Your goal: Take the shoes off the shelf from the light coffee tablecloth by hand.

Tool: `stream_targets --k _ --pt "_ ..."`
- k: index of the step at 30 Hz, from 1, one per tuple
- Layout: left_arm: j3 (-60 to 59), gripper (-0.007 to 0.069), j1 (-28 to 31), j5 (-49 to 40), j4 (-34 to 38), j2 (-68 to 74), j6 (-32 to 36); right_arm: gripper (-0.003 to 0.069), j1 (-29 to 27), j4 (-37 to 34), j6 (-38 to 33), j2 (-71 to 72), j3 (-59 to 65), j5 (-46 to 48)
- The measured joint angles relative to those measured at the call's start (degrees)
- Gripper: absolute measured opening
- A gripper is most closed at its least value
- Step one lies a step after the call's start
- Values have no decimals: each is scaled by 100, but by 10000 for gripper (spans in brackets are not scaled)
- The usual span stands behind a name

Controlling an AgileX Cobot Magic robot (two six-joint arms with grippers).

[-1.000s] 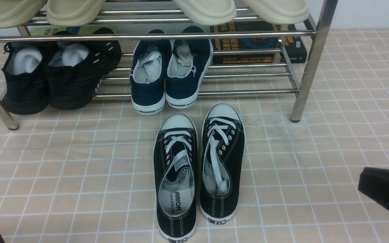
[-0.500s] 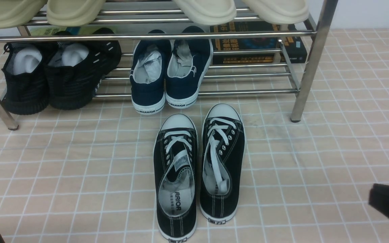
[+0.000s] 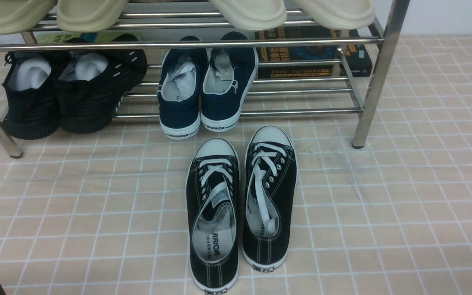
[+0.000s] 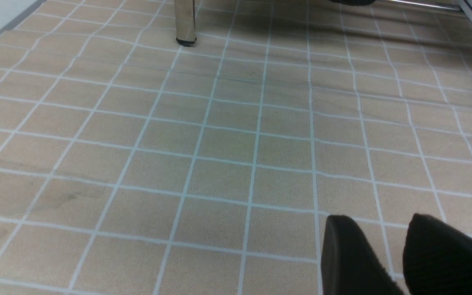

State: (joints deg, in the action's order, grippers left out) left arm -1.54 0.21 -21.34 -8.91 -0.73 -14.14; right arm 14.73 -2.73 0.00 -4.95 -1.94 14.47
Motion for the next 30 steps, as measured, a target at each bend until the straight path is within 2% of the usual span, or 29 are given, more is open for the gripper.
stream_targets --k 9,21,30 --pt "0 240 0 0 0 0 0 36 -658 65 0 538 336 284" --pt "0 240 0 0 0 0 0 51 -1423 89 0 550 299 671" --pt "0 240 0 0 0 0 0 57 -1464 99 0 550 281 768"
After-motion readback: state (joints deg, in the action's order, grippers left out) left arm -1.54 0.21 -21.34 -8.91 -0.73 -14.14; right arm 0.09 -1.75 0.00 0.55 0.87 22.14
